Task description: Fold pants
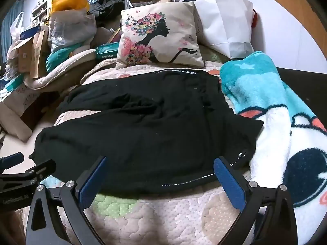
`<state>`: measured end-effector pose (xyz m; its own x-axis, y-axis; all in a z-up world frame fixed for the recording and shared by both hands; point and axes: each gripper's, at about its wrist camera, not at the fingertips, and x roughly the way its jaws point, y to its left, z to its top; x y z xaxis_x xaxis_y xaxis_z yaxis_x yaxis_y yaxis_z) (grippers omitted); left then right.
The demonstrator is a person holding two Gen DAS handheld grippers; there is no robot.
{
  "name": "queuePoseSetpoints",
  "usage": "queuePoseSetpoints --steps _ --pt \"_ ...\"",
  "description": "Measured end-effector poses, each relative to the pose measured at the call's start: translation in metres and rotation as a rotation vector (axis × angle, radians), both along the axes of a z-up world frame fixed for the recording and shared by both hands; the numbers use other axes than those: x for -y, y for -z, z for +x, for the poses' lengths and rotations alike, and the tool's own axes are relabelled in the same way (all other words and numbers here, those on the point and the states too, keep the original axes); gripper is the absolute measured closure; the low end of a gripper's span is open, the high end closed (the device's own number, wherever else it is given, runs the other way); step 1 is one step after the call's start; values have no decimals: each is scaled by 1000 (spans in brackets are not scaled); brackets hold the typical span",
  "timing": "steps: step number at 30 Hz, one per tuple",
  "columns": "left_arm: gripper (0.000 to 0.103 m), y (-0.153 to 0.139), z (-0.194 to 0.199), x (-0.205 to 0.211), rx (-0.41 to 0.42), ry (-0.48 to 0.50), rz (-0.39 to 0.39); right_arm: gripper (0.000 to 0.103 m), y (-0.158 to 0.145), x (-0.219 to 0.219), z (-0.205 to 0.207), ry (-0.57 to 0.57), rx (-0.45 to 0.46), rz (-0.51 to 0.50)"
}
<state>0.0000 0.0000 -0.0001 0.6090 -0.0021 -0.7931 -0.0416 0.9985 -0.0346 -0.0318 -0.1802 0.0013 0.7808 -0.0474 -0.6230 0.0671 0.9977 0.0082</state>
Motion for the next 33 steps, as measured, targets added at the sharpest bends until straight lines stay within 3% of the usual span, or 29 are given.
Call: queuePoseSetpoints --steps 13,28,33 --pt "0 19 -4 -1 -12 -2 -6 0 2 7 9 -7 -58 4" --pt "0 56 9 3 -130 -9 65 0 4 9 13 13 -100 -43" --pt "0 61 4 11 -124 6 124 0 4 8 13 15 -105 -50"
